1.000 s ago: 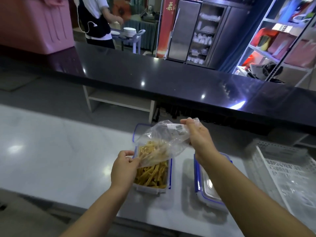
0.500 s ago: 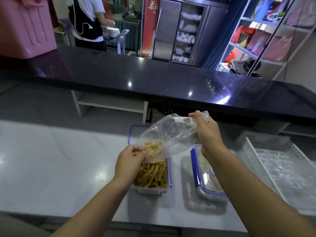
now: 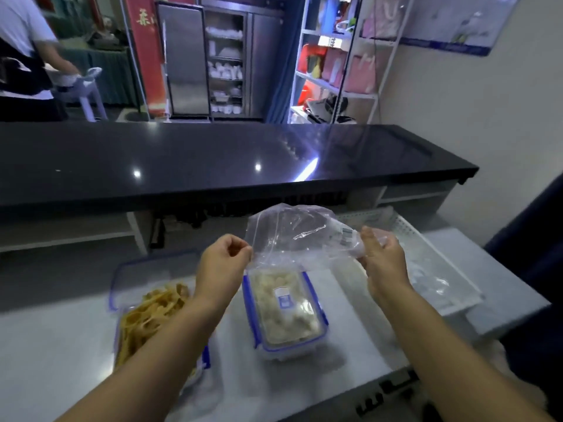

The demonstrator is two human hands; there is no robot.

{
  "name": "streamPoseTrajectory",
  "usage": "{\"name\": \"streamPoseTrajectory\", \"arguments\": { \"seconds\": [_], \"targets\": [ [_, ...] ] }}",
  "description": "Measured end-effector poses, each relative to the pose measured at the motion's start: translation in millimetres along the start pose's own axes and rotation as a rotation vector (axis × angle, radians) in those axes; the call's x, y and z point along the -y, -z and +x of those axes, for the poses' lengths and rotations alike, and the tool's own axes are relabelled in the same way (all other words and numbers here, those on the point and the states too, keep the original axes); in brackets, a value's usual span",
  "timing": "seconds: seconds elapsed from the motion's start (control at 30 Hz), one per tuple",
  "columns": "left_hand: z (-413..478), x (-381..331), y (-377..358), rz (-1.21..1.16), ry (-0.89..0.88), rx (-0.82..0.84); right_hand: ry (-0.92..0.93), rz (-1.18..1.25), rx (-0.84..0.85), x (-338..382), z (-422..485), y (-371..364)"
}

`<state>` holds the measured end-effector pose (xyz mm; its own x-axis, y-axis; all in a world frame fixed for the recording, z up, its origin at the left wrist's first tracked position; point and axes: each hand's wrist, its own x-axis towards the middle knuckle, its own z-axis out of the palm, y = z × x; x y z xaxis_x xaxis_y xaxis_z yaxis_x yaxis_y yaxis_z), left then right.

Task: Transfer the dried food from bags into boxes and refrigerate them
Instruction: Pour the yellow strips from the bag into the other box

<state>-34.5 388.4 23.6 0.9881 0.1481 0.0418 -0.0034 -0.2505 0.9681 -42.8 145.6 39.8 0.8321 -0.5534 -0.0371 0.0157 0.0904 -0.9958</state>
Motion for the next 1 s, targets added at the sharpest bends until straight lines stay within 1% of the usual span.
{"name": "streamPoseTrajectory", "arguments": {
  "seconds": [0.13,0.23,0.4,0.53,0.6,0.63,0.7,0.73,0.8,0.87,0.93,1.0],
  "targets": [
    [12.2,-21.1,-87.8,-0.018,-0.021,0.102,0.035,-0.143,-0.135,4.2,39.3,76.0],
    [18.5,-35.1,-150.8,-0.054,0.005,0.189,0.048,-0.207,-0.204,4.8,69.5,123.1],
    [40.3,-42.9,-229.5,-0.052,0.039,0.222,0.061,-0.358,-0.241,-6.0,109.4,172.5],
    [57.6,-38.4,-266.0,0.086,0.035,0.224,0.179,-0.67,-0.208,-18.9,133.5,184.0],
    [64.4,-32.8,-278.1,0.15,0.046,0.242,0.29,-0.841,-0.138,-27.0,143.2,178.6],
    [67.1,-29.7,-282.6,0.184,0.049,0.252,0.361,-0.946,-0.072,-32.2,147.5,173.9],
    [70.7,-24.4,-288.4,0.254,0.046,0.265,0.46,-1.188,0.123,-42.9,155.5,163.8],
    [71.6,-23.1,-290.3,0.28,0.043,0.265,0.47,-1.296,0.226,-48.2,159.4,159.6],
    [72.3,-19.1,-291.2,0.305,0.044,0.251,0.438,-1.459,0.388,-61.2,167.5,151.8],
    [70.8,-15.6,-289.5,0.311,0.037,0.238,0.36,-1.552,0.488,-71.5,173.5,147.8],
    [69.8,-11.8,-286.7,0.33,0.022,0.225,0.258,-1.608,0.568,-81.2,178.2,144.7],
    [69.7,-7.9,-281.6,0.351,0.008,0.208,0.218,-1.649,0.603,-88.8,181.0,143.0]
  ]
}}
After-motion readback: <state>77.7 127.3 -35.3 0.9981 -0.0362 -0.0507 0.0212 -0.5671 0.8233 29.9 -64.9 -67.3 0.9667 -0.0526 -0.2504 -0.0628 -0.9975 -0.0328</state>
